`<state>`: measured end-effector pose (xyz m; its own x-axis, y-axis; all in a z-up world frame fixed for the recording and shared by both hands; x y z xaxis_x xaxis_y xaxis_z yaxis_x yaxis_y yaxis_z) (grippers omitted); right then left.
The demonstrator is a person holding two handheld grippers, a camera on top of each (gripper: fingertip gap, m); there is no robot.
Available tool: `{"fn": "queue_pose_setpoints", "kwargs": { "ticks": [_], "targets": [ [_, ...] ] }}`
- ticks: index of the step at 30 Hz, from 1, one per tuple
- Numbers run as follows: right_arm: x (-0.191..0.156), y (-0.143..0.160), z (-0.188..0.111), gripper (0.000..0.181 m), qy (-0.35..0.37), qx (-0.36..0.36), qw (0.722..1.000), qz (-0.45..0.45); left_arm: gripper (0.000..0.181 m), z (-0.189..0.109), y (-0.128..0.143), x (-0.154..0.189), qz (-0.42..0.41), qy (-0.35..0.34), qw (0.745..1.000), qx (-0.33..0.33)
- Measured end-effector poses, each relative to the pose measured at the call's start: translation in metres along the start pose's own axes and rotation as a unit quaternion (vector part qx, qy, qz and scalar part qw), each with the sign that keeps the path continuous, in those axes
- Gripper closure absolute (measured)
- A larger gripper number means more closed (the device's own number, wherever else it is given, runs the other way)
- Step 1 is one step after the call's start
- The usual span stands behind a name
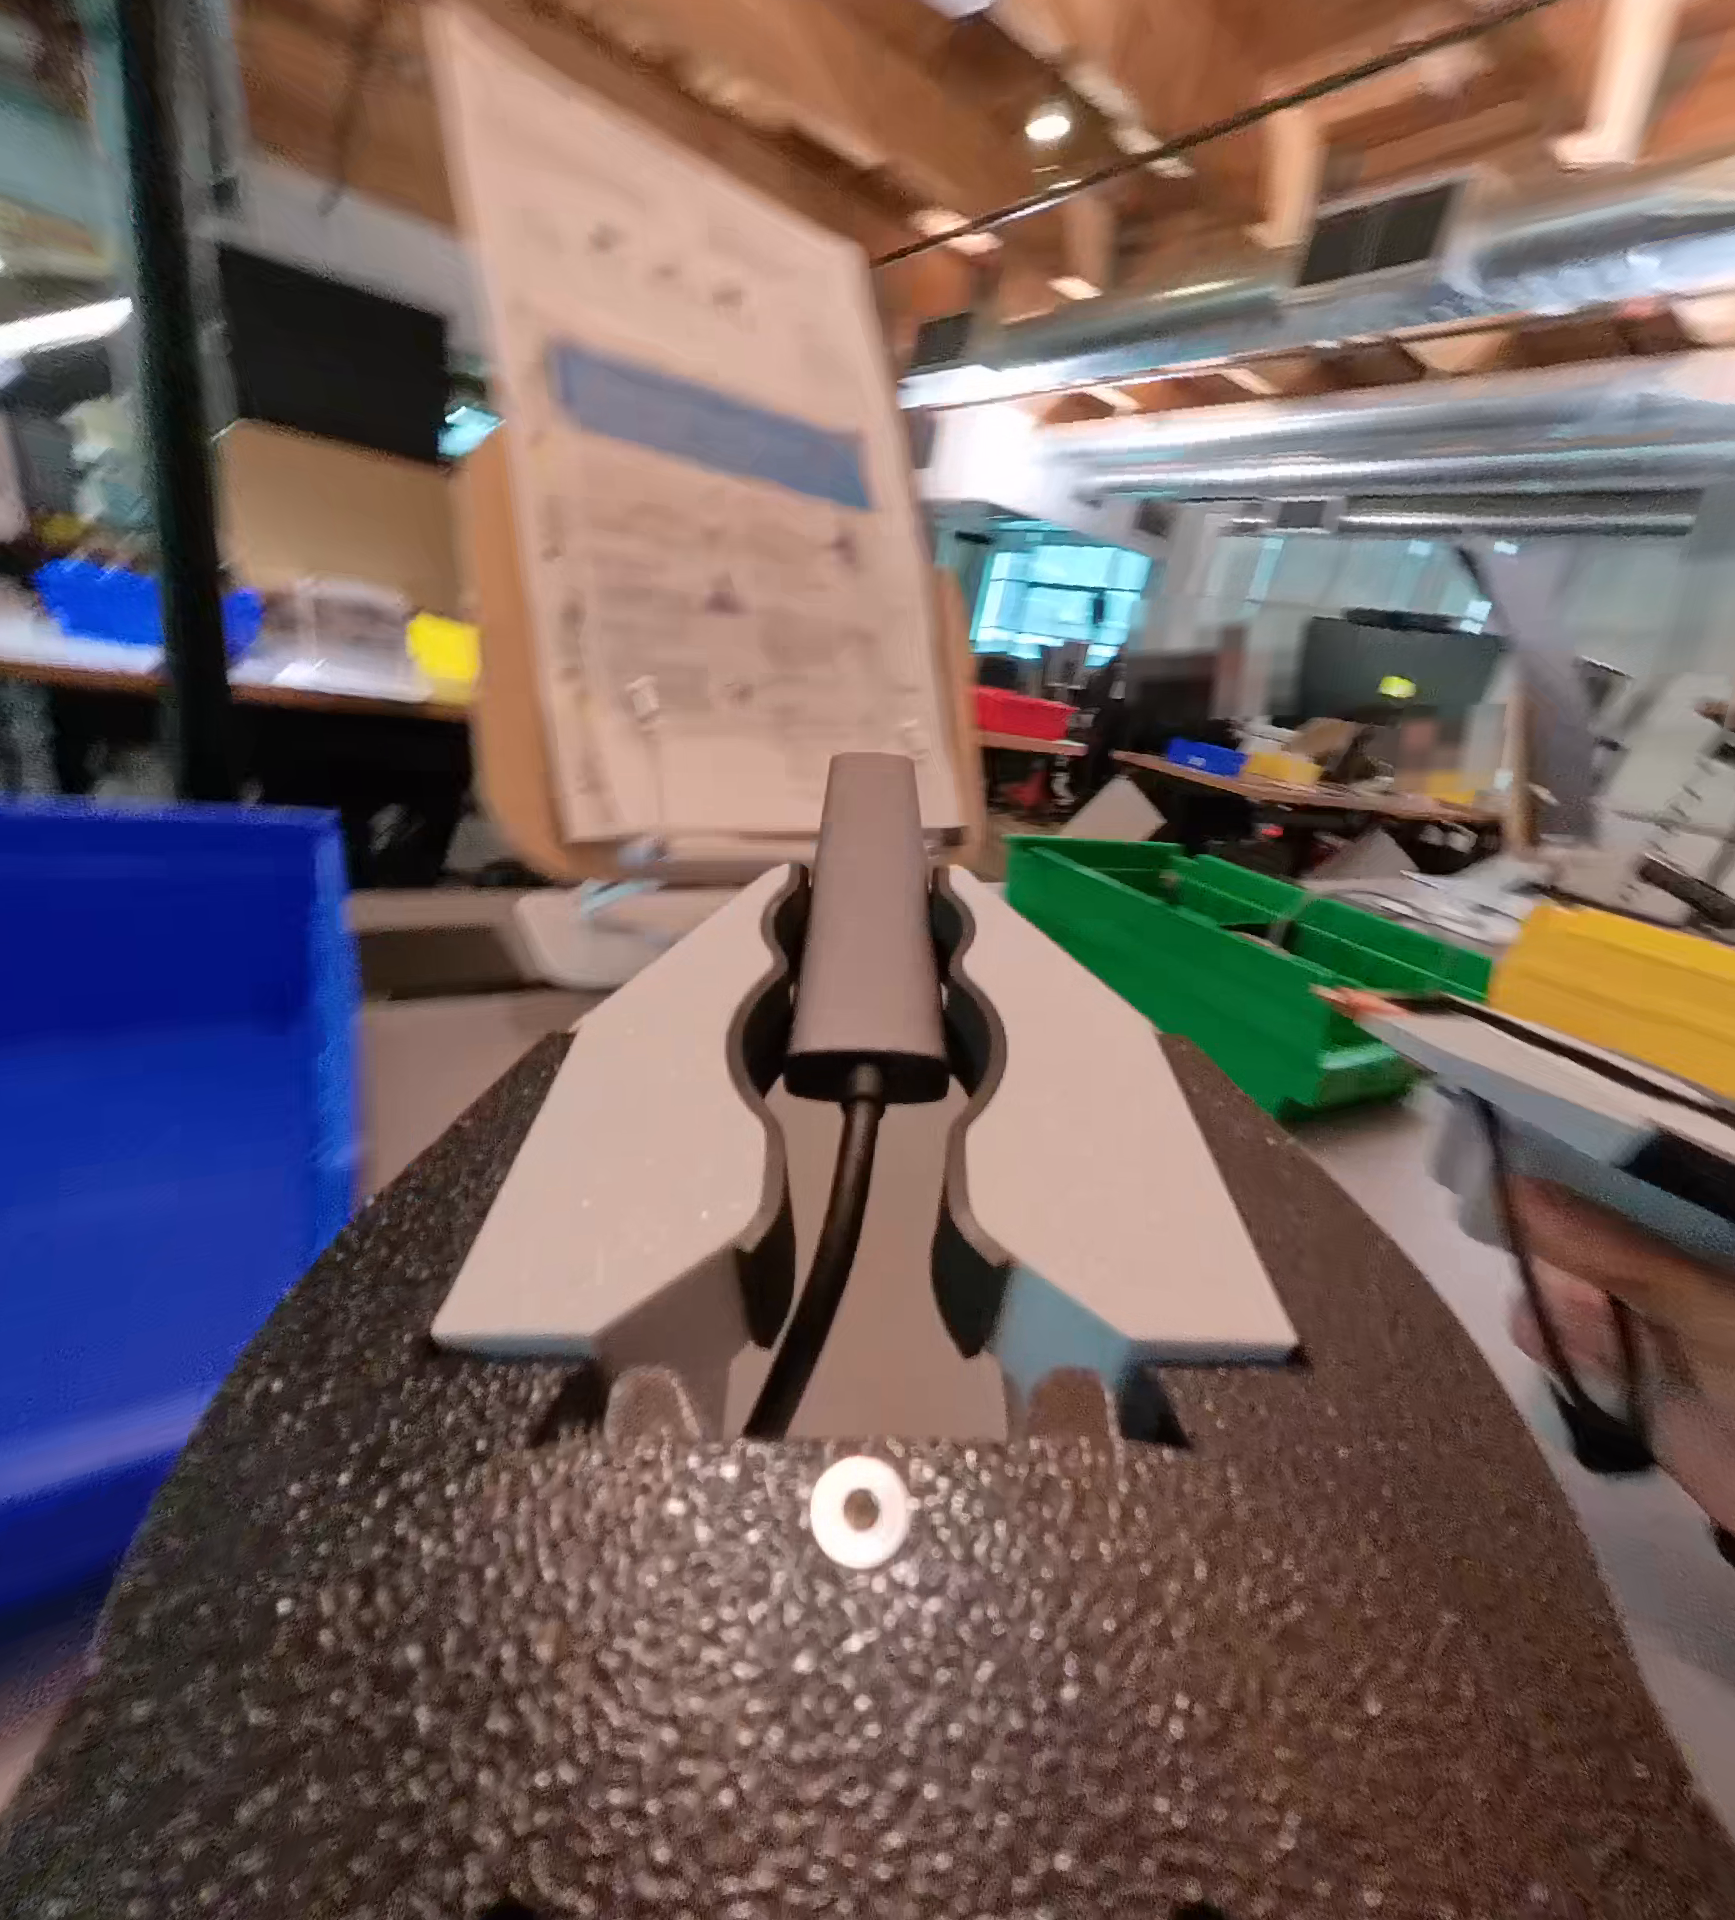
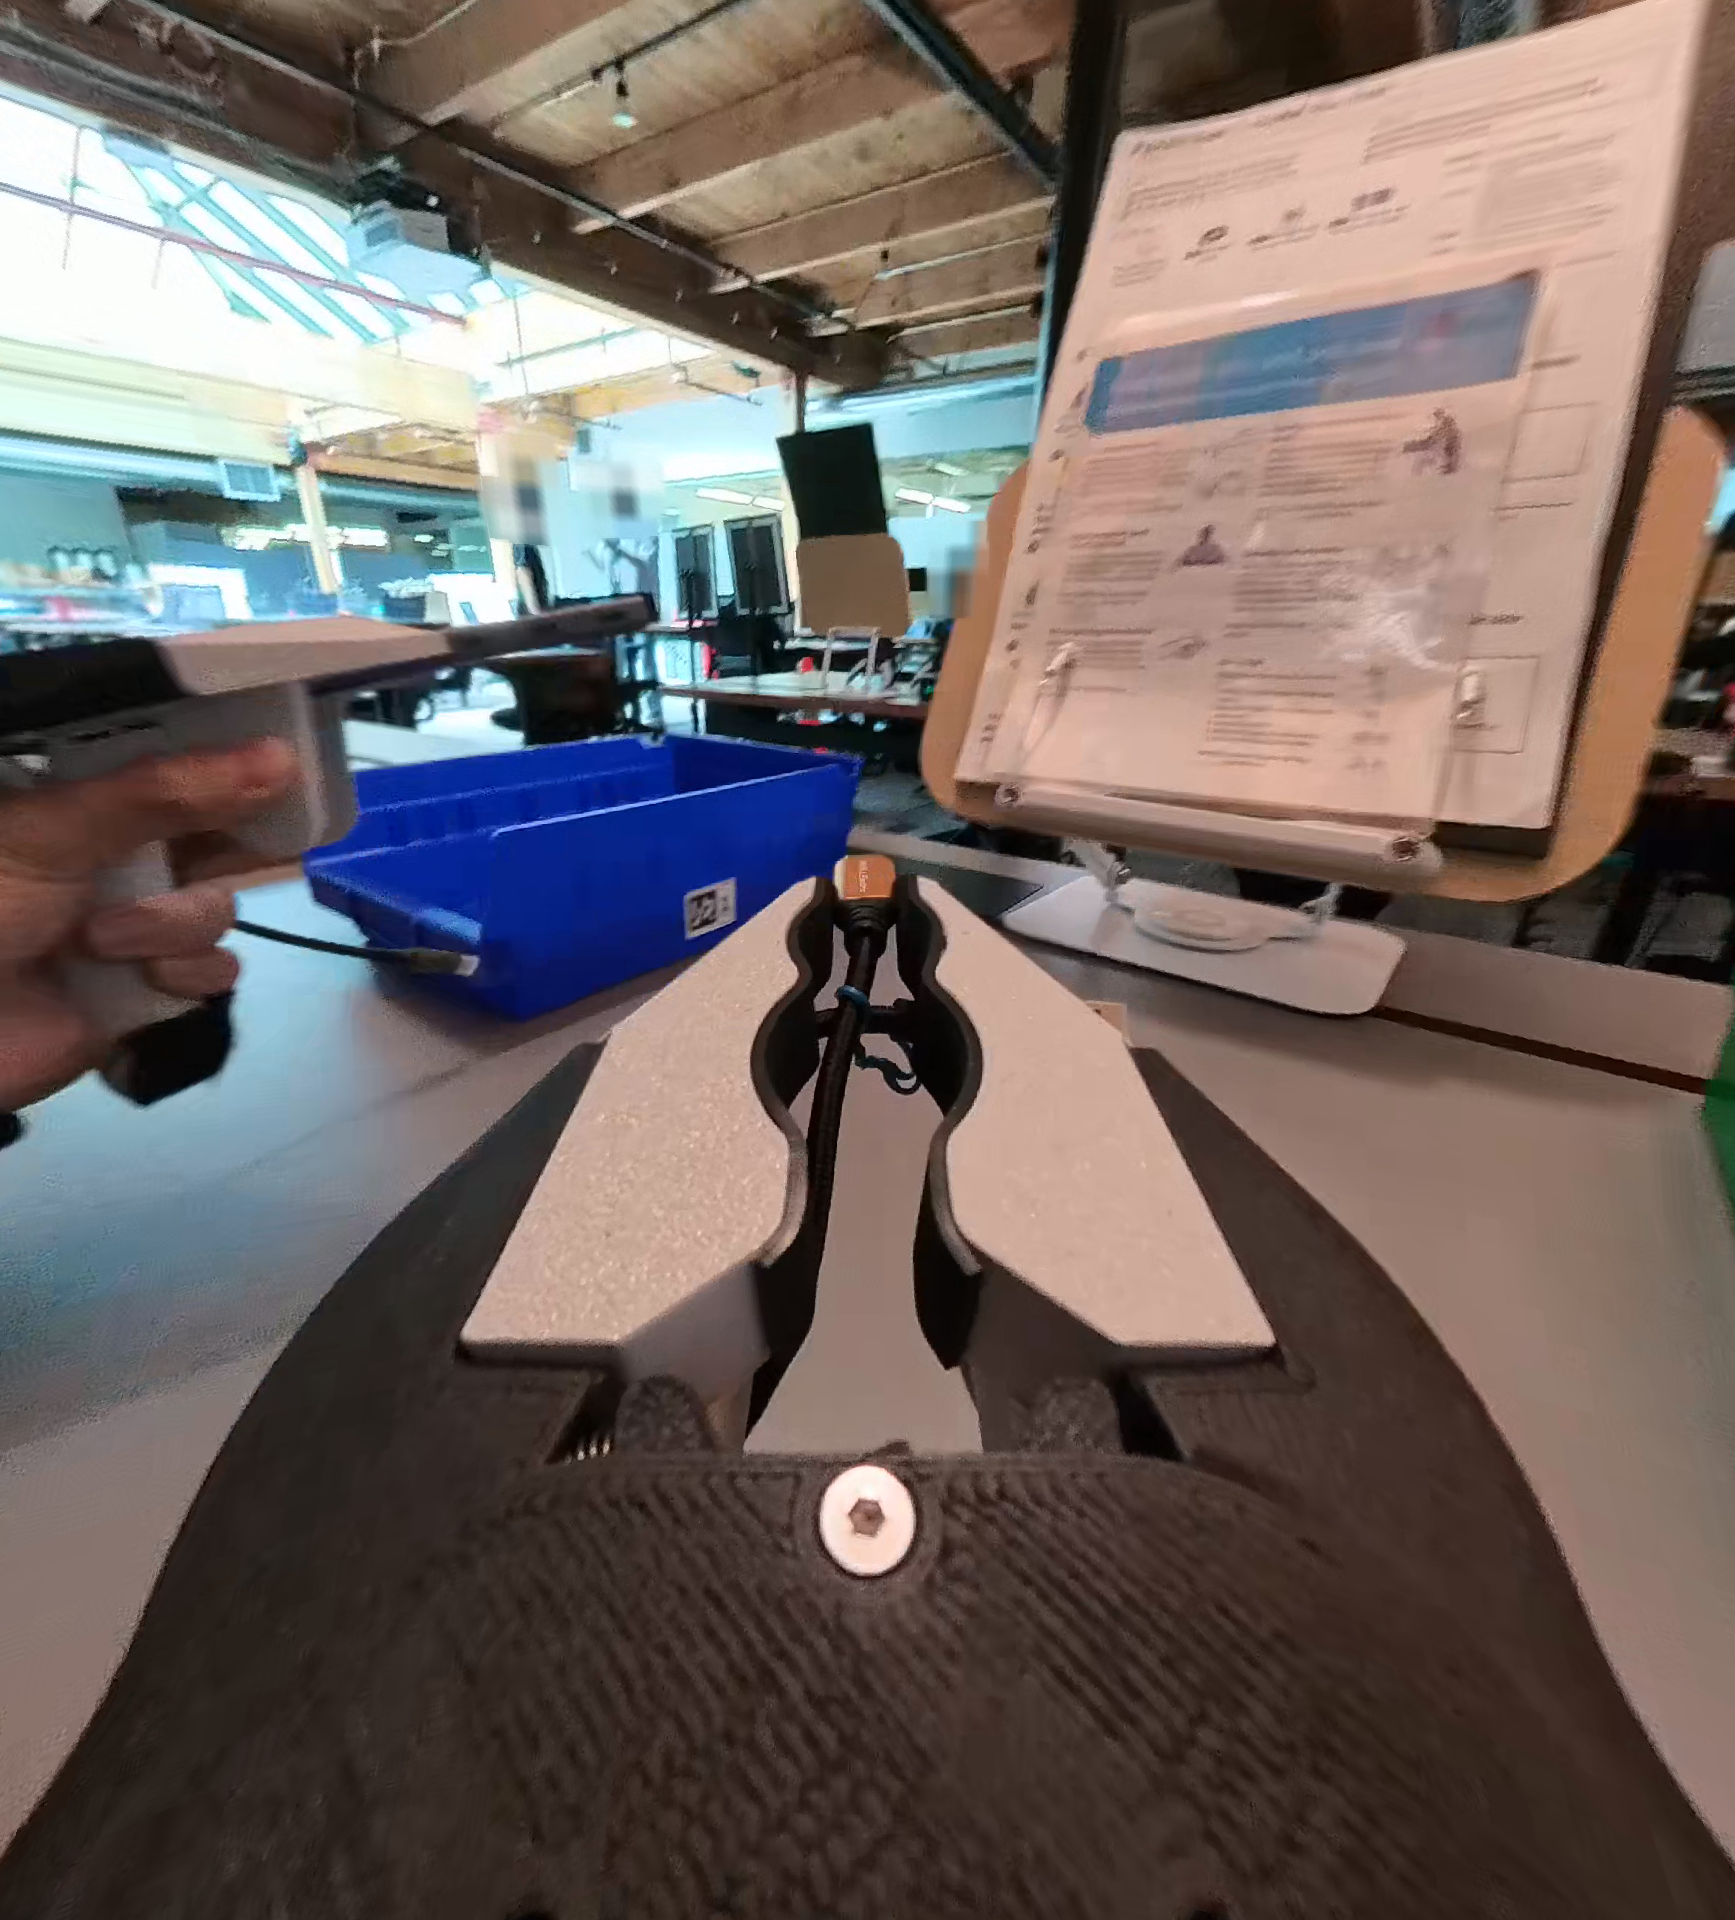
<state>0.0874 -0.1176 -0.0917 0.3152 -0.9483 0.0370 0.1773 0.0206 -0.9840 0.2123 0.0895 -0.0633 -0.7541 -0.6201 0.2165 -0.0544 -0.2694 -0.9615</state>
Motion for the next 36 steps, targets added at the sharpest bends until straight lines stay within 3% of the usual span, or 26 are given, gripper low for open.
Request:
{"fn": "queue_pose_setpoints", "kwargs": {
  "ticks": [4, 9, 13, 16, 20, 24, 26, 27, 29, 32, 34, 36],
  "targets": [
    [0.048, -0.029, -0.02, 0.17, 0.07, -0.025, 0.994, -0.074, 0.16, 0.005, 0.005, 0.052, 0.072, 0.077, 0.994, 0.001],
    [0.168, -0.064, -0.064, 0.17, 0.153, -0.155, 0.956, -0.194, 0.16, 0.013, 0.03, 0.06, 0.064, 0.114, 0.991, -0.037],
    [0.255, -0.064, -0.07, 0.17, 0.163, -0.232, 0.925, -0.254, 0.16, 0.016, 0.037, 0.059, 0.055, 0.126, 0.989, -0.045],
    [0.288, -0.05, -0.06, 0.17, 0.137, -0.258, 0.915, -0.279, 0.16, 0.018, 0.043, 0.058, 0.061, 0.127, 0.989, -0.054],
    [0.301, -0.014, -0.049, 0.17, 0.116, -0.313, 0.894, -0.298, 0.16, 0.019, 0.047, 0.055, 0.062, 0.124, 0.988, -0.06],
    [0.295, 0.033, -0.055, 0.169, 0.043, -0.44, 0.851, -0.285, 0.16, 0.019, 0.048, 0.055, 0.063, 0.125, 0.988, -0.058],
    [0.3, 0.036, -0.063, 0.142, 0.06, -0.466, 0.835, -0.286, 0.16, 0.019, 0.049, 0.056, 0.064, 0.127, 0.988, -0.061],
    [0.301, 0.033, -0.068, 0.137, 0.064, -0.473, 0.834, -0.277, 0.16, 0.019, 0.05, 0.056, 0.064, 0.128, 0.988, -0.062],
    [0.302, 0.016, -0.075, 0.136, 0.077, -0.461, 0.854, -0.231, 0.16, 0.02, 0.051, 0.056, 0.062, 0.13, 0.987, -0.064],
    [0.282, -0.022, -0.073, 0.129, 0.087, -0.36, 0.923, -0.101, 0.16, 0.02, 0.051, 0.057, 0.063, 0.131, 0.987, -0.064],
    [0.24, -0.037, -0.058, 0.111, 0.011, -0.273, 0.961, 0.027, 0.16, 0.02, 0.051, 0.058, 0.061, 0.136, 0.987, -0.064],
    [0.183, -0.037, -0.04, 0.093, -0.081, -0.217, 0.962, 0.147, 0.16, 0.02, 0.051, 0.06, 0.061, 0.14, 0.986, -0.063]
  ]
}}
Point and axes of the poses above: each gripper's, where its closed fingertips meet, z out along the fingers, y out of its underside, x = y × z across the jaws, the point moved 6 cm from there along -z, back along the fingers, and after that the axes turned 8 degrees about -y, right-handed, at the moved point
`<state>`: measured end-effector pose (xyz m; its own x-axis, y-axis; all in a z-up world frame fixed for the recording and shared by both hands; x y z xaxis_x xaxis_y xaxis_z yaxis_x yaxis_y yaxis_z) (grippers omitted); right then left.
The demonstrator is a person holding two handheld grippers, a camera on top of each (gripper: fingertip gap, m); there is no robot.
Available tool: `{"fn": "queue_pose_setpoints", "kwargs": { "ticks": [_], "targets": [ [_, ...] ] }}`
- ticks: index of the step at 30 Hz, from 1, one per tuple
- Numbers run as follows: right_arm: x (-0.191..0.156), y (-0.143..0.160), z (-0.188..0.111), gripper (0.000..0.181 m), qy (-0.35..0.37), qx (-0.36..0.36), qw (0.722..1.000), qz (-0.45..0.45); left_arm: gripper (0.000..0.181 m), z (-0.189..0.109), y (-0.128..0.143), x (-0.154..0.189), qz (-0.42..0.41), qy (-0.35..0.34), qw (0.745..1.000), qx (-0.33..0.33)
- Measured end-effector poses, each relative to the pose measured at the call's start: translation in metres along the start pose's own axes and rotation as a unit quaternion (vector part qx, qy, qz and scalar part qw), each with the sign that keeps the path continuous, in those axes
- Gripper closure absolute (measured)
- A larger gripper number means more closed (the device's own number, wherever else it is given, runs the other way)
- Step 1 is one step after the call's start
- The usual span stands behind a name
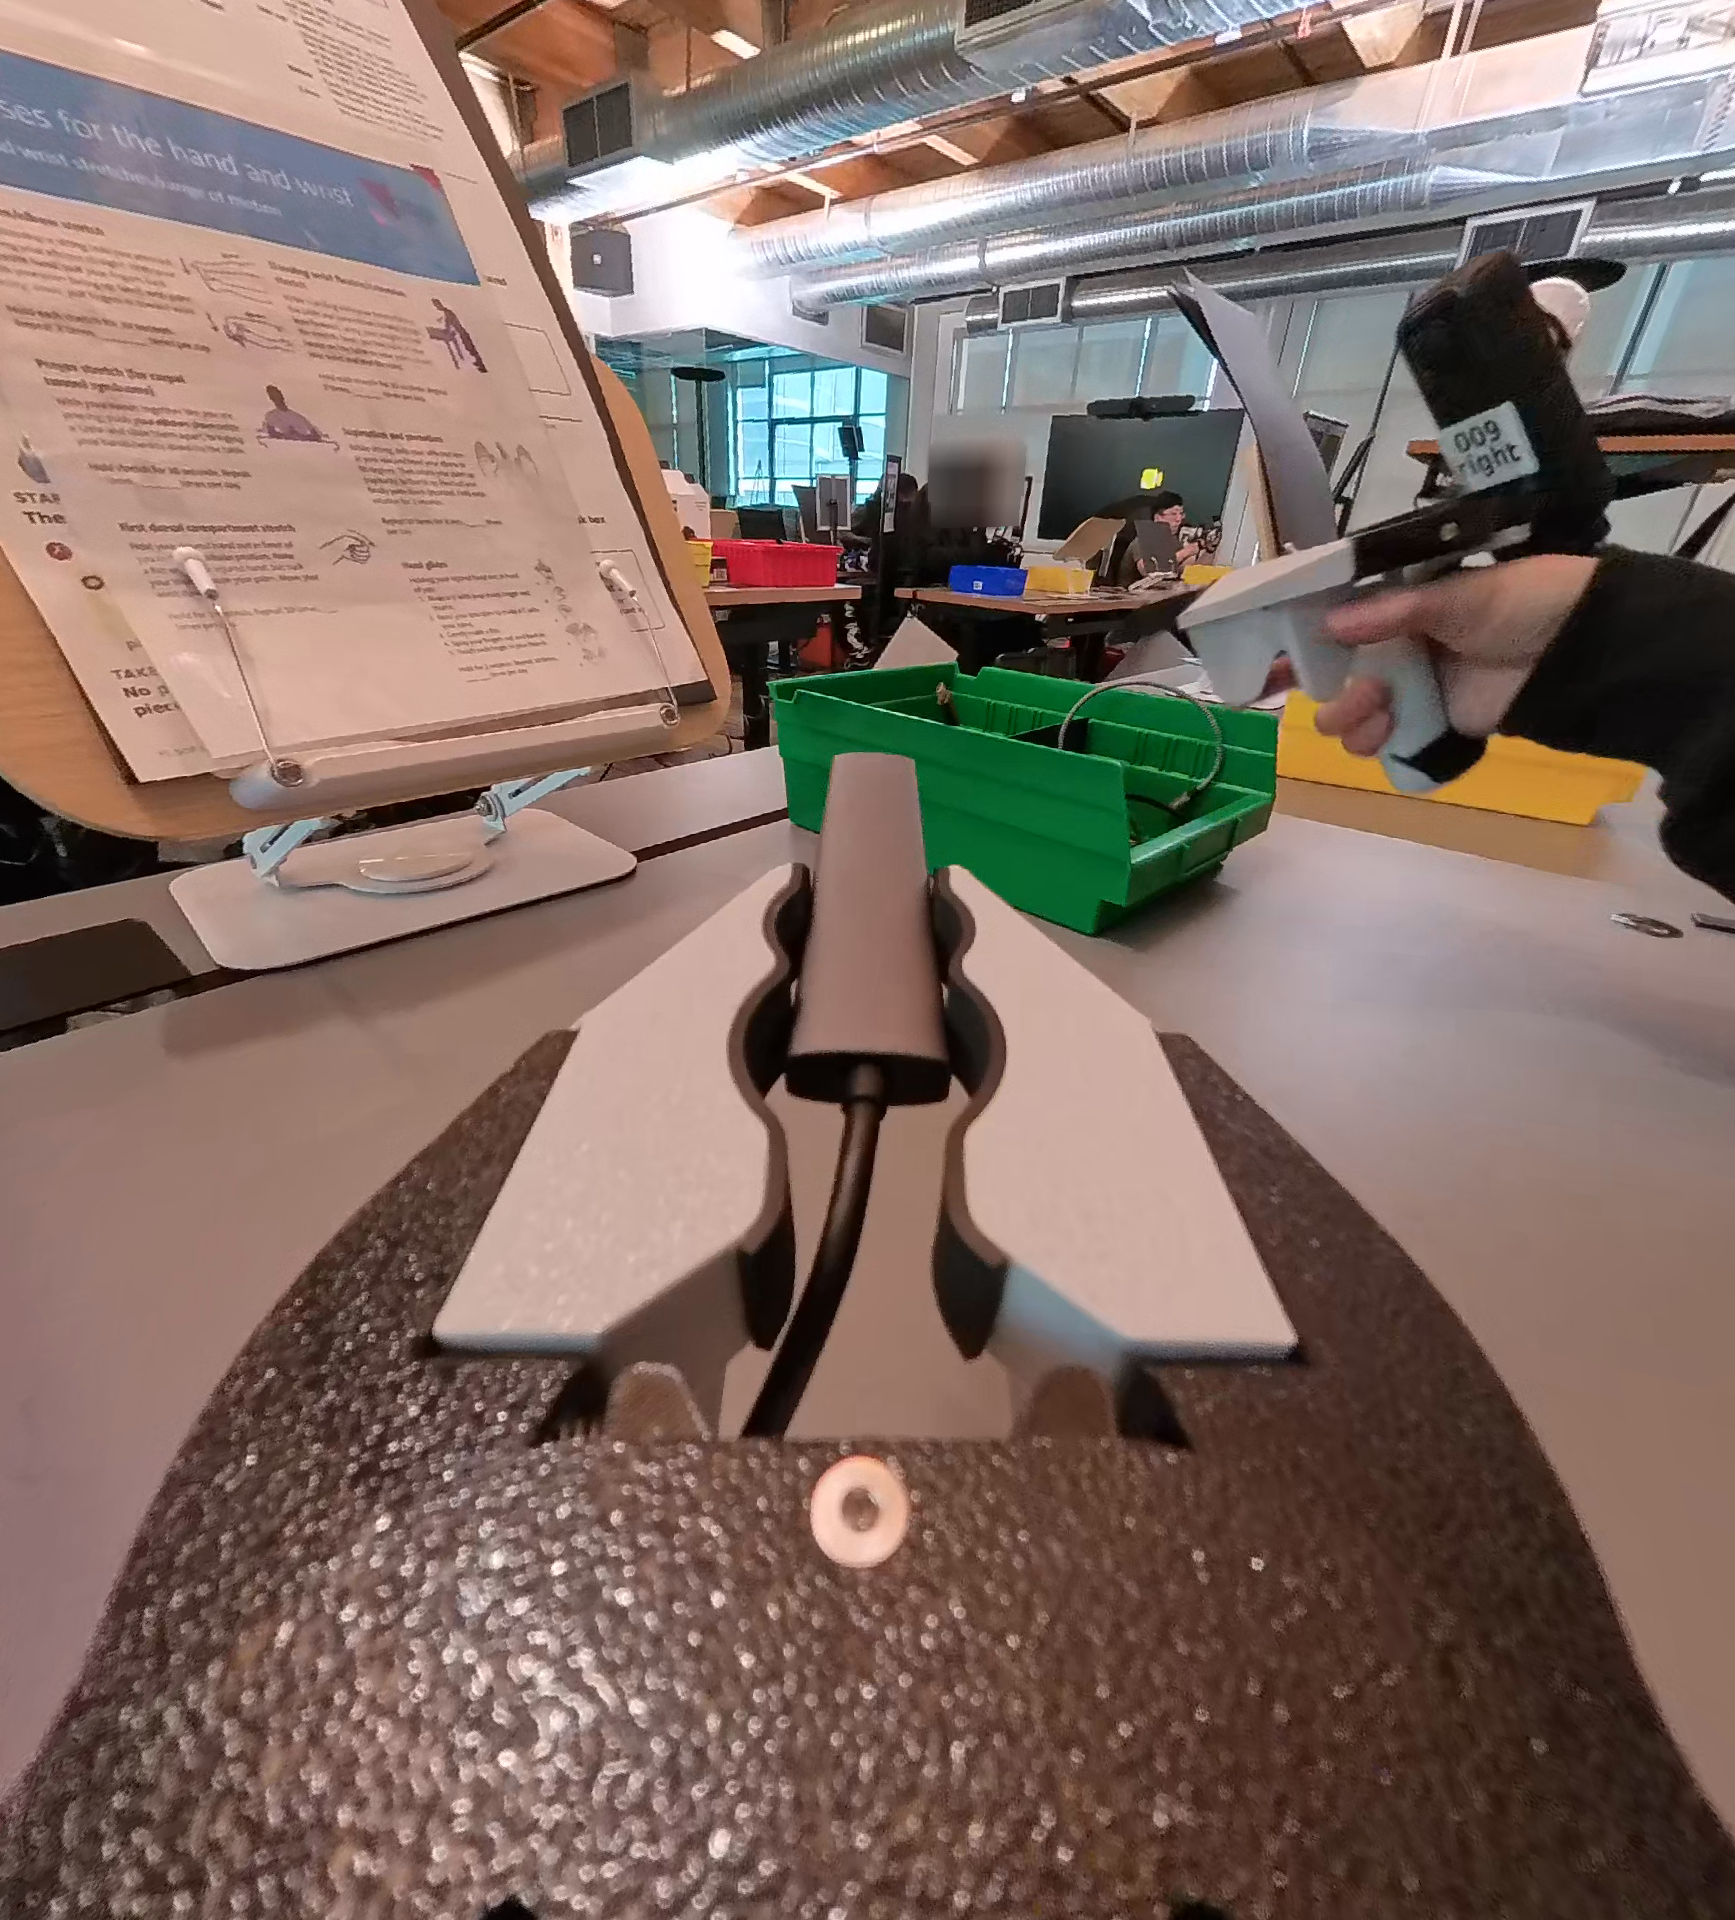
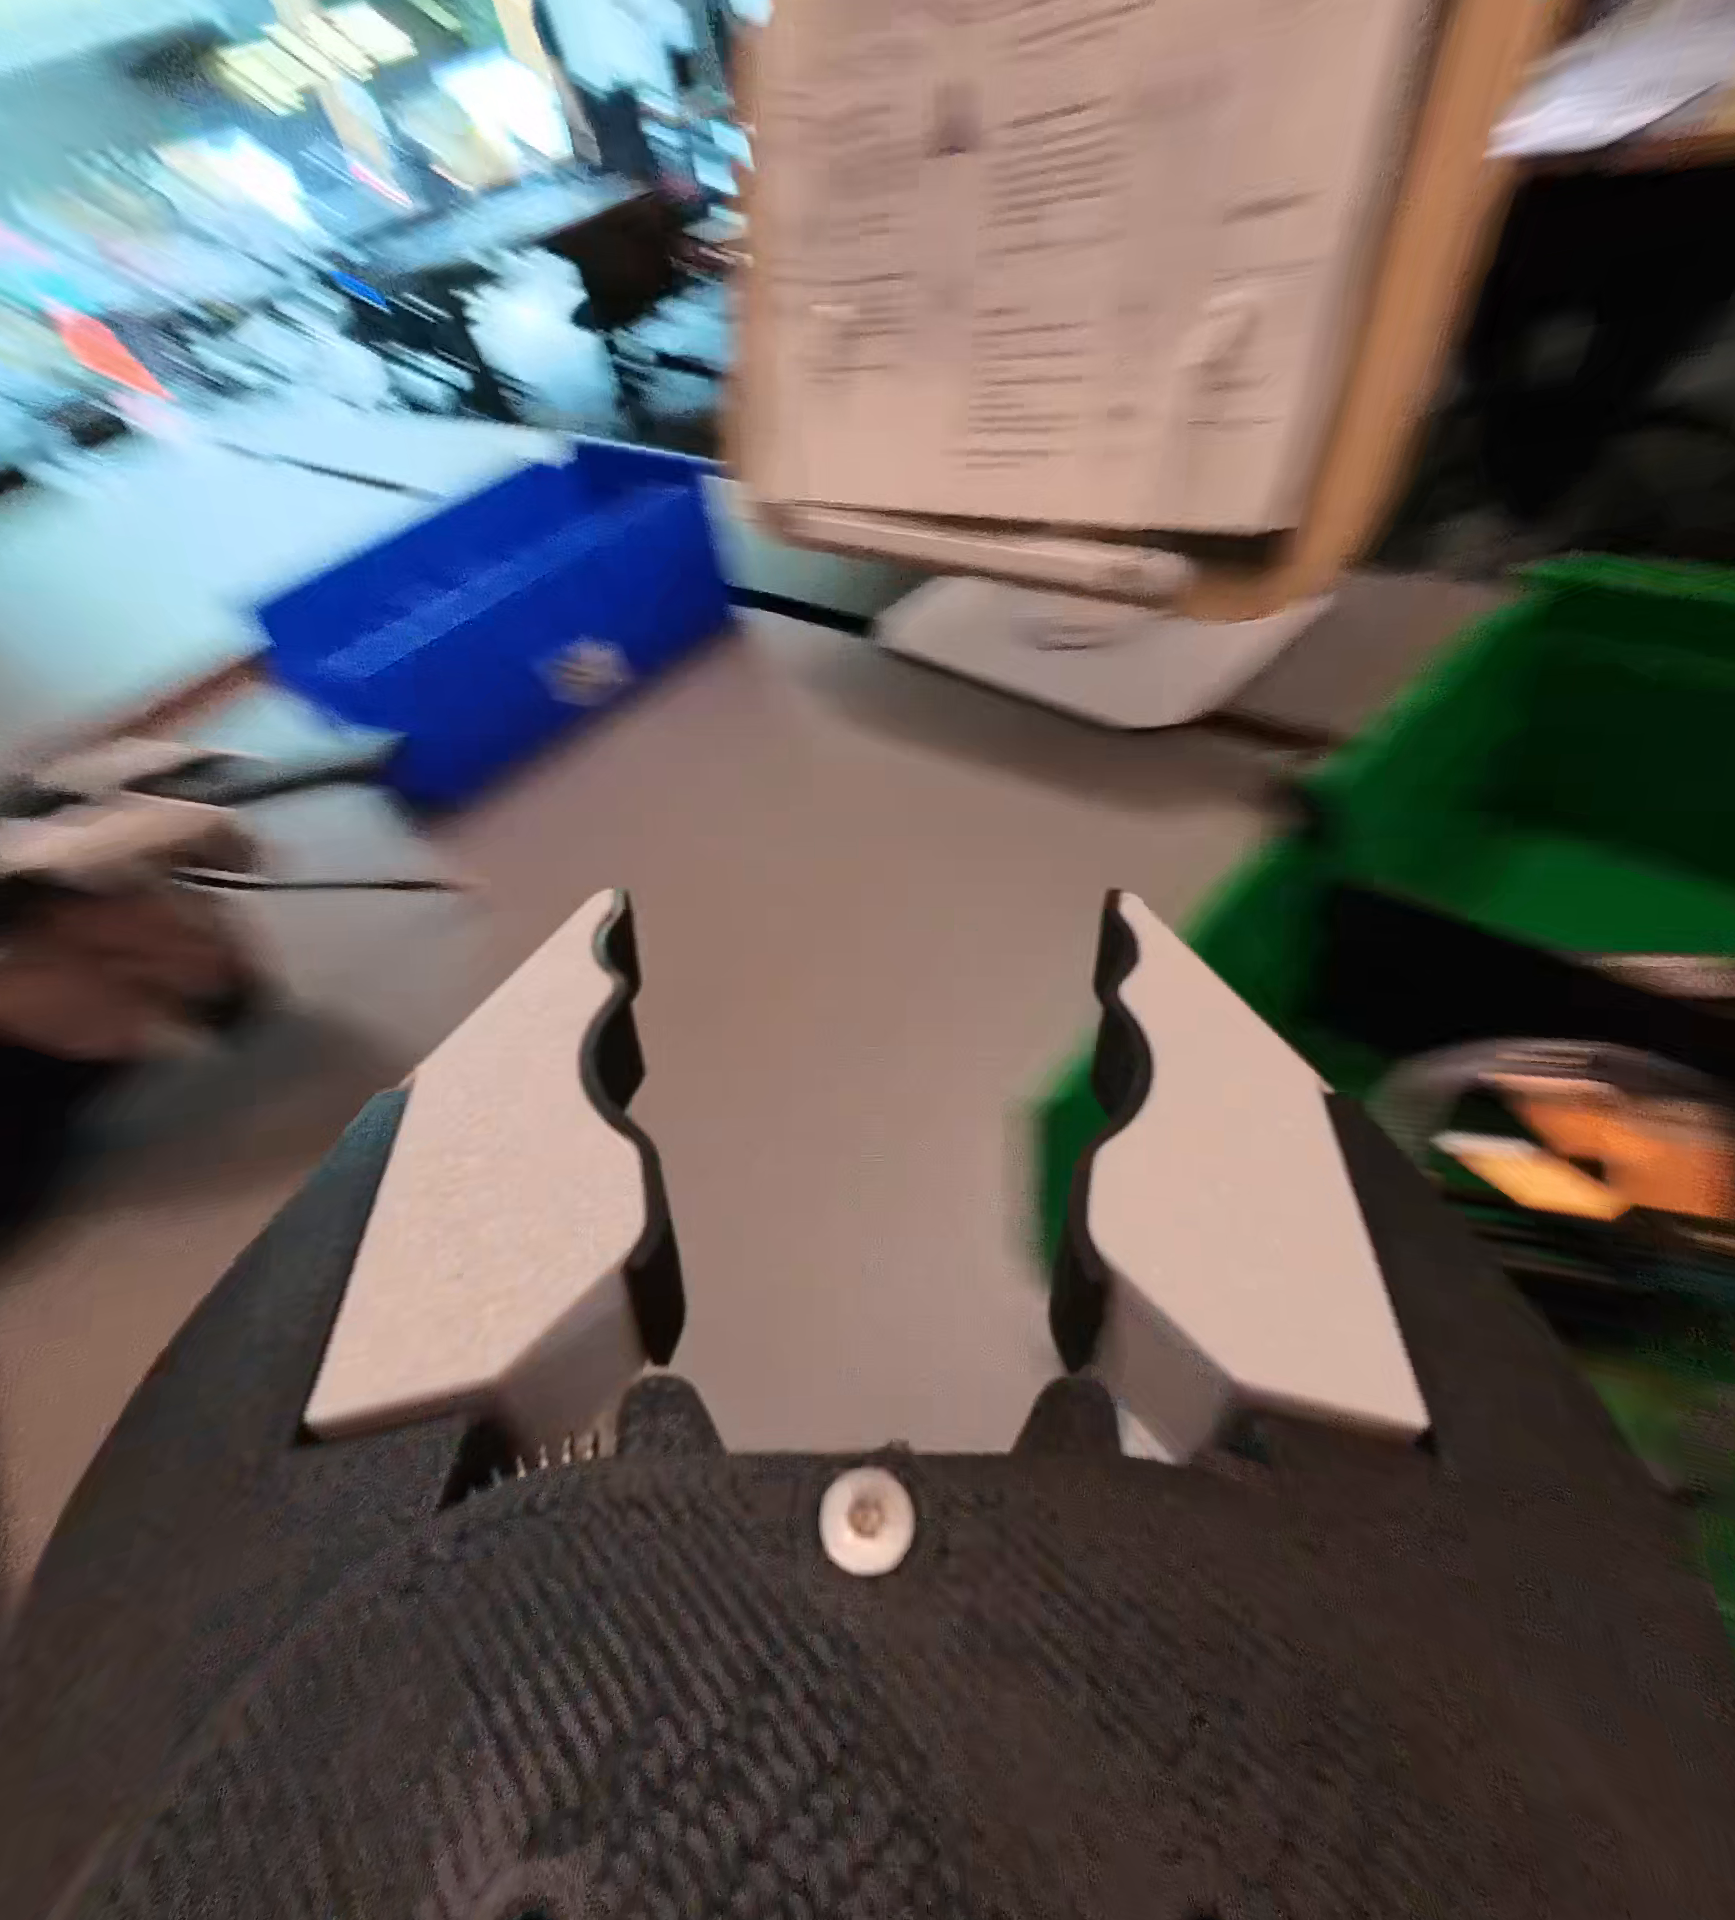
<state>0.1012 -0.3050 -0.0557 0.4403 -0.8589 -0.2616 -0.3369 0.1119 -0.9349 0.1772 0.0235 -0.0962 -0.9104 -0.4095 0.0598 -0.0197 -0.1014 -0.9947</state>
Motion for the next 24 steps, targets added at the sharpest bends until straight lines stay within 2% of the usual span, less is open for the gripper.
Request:
{"fn": "queue_pose_setpoints", "kwargs": {
  "ticks": [2, 5, 7, 9, 11, 13, 16, 18, 21, 24],
  "targets": [
    [-0.054, 0.019, 0.034, 0.083, -0.125, 0.005, 0.988, 0.093, 0.16, 0.001, 0.0, 0.004, 0.006, 0.008, 1.0, 0.003],
    [-0.122, 0.047, 0.079, 0.083, -0.295, -0.024, 0.934, 0.198, 0.16, 0.0, -0.002, 0.017, 0.024, 0.06, 0.998, 0.023],
    [-0.147, 0.055, 0.095, 0.089, -0.375, -0.049, 0.892, 0.247, 0.16, -0.004, -0.006, 0.03, 0.024, 0.129, 0.99, 0.049],
    [-0.158, 0.056, 0.1, 0.094, -0.429, -0.061, 0.86, 0.27, 0.16, -0.009, -0.009, 0.038, 0.029, 0.179, 0.981, 0.063],
    [-0.161, 0.056, 0.1, 0.096, -0.448, -0.073, 0.847, 0.277, 0.16, -0.014, -0.01, 0.044, 0.061, 0.214, 0.973, 0.064],
    [-0.166, 0.06, 0.1, 0.107, -0.463, -0.095, 0.833, 0.287, 0.16, -0.016, -0.008, 0.048, 0.1, 0.233, 0.965, 0.059],
    [-0.178, 0.066, 0.098, 0.133, -0.495, -0.118, 0.801, 0.316, 0.161, -0.019, -0.005, 0.056, 0.123, 0.268, 0.954, 0.059],
    [-0.181, 0.068, 0.099, 0.146, -0.492, -0.113, 0.795, 0.336, 0.16, -0.02, -0.002, 0.062, 0.135, 0.286, 0.947, 0.059],
    [-0.18, 0.072, 0.101, 0.164, -0.483, -0.123, 0.794, 0.349, 0.16, -0.02, 0.002, 0.067, 0.159, 0.293, 0.941, 0.049],
    [-0.177, 0.079, 0.103, 0.173, -0.455, -0.156, 0.826, 0.293, 0.16, -0.019, 0.009, 0.068, 0.192, 0.292, 0.936, 0.027]
  ]
}}
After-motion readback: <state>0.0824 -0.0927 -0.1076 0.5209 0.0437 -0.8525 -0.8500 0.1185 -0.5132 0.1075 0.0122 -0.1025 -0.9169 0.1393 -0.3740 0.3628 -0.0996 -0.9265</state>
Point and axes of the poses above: each gripper's, where its closed fingertips meet, z out along the fingers, y out of its underside, x = y × z across the jaws, the point moved 6 cm from there along -z, back along the fingers, and after that the axes turned 8 degrees about -y, right-handed, at the moved point
